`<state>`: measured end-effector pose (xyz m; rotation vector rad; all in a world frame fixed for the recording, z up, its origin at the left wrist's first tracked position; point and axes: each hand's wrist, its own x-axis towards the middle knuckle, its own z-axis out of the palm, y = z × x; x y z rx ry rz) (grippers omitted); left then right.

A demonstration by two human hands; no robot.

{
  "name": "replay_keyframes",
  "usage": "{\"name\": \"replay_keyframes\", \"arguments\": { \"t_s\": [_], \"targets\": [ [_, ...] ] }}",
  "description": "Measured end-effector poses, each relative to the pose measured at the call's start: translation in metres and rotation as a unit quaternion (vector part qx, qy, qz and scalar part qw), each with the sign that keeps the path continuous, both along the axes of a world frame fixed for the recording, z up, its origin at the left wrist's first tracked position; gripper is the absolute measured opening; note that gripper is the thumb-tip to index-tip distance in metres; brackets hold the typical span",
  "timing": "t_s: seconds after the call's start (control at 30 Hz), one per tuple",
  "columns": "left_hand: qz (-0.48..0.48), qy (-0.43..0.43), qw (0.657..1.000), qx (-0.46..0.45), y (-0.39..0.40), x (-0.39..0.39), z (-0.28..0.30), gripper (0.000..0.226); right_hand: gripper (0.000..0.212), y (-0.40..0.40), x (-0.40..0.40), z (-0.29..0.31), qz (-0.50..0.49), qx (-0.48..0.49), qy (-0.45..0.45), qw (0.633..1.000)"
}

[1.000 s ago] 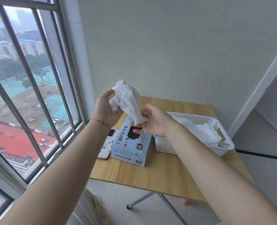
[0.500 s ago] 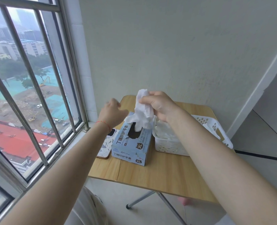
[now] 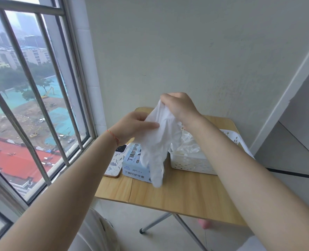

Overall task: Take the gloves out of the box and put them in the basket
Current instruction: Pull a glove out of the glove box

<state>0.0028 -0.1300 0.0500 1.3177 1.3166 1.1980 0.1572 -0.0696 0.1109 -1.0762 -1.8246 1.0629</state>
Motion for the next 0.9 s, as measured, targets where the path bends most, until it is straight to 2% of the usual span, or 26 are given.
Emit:
{"name": "replay_keyframes", "arguments": {
  "t_s": [0.1, 0.23, 0.3, 0.37, 0.43, 0.5, 0.57, 0.67, 0.73, 0.8, 0.9],
  "targets": [
    [-0.013, 0.021, 0.999, -0.031, -0.002, 0.0, -0.004, 0.029, 0.022, 0.002, 0.002, -0.005, -0.013, 0.043, -0.014, 0.999],
    [-0.017, 0.057, 0.995, -0.08, -0.003, -0.006, -0.007, 0.031, 0.015, 0.007, 0.003, -0.01, -0.031, 0.082, -0.043, 0.995],
    [-0.018, 0.097, 0.99, -0.105, -0.005, -0.008, -0.006, 0.04, 0.021, 0.008, 0.002, -0.012, -0.031, 0.081, -0.038, 0.995],
    [-0.019, 0.13, 0.984, -0.117, -0.008, -0.009, -0.005, 0.038, 0.03, 0.009, 0.0, -0.012, -0.035, 0.074, -0.027, 0.996],
    [-0.018, 0.094, 0.989, -0.112, -0.009, -0.014, -0.008, 0.042, 0.033, 0.011, 0.0, -0.013, -0.053, 0.068, -0.023, 0.996],
    [-0.024, 0.028, 0.994, -0.106, -0.009, -0.02, -0.012, 0.059, 0.033, 0.015, 0.002, -0.013, -0.076, 0.062, -0.02, 0.995],
    [-0.033, -0.048, 0.994, -0.096, -0.004, -0.024, -0.017, 0.051, 0.032, 0.02, 0.007, -0.015, -0.098, 0.059, -0.02, 0.993],
    [-0.035, -0.129, 0.985, -0.107, 0.0, -0.02, -0.022, 0.021, 0.033, 0.028, 0.018, -0.021, -0.12, 0.05, -0.02, 0.991],
    [-0.031, -0.163, 0.979, -0.116, 0.008, -0.018, -0.026, 0.019, 0.034, 0.036, 0.028, -0.027, -0.135, 0.036, -0.028, 0.99],
    [-0.003, -0.154, 0.979, -0.131, 0.019, -0.013, -0.026, 0.015, 0.034, 0.045, 0.041, -0.036, -0.149, 0.004, -0.048, 0.988],
    [0.042, -0.08, 0.985, -0.147, 0.043, 0.004, -0.022, 0.016, 0.027, 0.06, 0.064, -0.05, -0.167, -0.057, -0.083, 0.981]
  ]
}}
